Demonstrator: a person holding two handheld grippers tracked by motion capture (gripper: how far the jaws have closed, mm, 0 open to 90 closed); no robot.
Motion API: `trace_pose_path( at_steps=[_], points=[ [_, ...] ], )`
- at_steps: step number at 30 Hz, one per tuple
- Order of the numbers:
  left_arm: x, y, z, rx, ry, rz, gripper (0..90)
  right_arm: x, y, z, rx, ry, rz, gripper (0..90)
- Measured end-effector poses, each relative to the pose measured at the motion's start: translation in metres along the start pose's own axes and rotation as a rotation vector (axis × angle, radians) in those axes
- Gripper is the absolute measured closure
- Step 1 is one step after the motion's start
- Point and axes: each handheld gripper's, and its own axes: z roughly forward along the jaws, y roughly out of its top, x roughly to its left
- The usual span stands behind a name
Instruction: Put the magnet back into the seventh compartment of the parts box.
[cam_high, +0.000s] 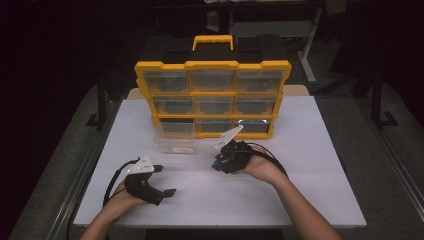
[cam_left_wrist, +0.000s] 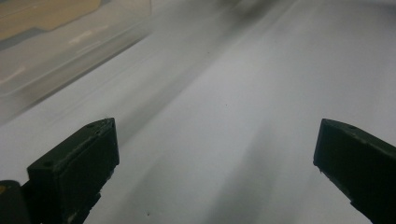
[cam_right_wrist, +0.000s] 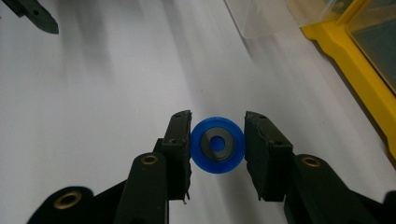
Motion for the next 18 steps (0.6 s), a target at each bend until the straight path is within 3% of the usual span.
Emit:
trace_pose_path(
  at_steps=[7,10,12,14,15,18],
  points=[
    [0.000,0.000,0.000,-0.004,-0.001,-0.004,0.0,-0.005,0.007,-0.002,-0.012,0.008,0.020,61.3],
    [0.001,0.000,-0.001,-0.005,-0.003,-0.005,0.0,-0.009,0.011,-0.004,-0.018,0.006,0.004,61.3],
    [0.001,0.000,-0.001,-0.005,-0.004,-0.005,0.0,-0.008,0.014,-0.005,-0.021,0.007,0.027,61.3],
    [0.001,0.000,-0.001,-0.005,-0.005,-0.005,0.0,-0.011,0.016,-0.005,-0.030,0.008,0.008,61.2],
    [0.001,0.000,-0.001,-0.005,-0.005,-0.007,0.0,-0.011,0.017,-0.007,-0.024,0.011,0.027,61.2],
    [0.000,0.000,0.000,-0.005,-0.004,-0.006,0.0,-0.013,0.021,-0.007,-0.033,0.008,0.018,61.2]
  ],
)
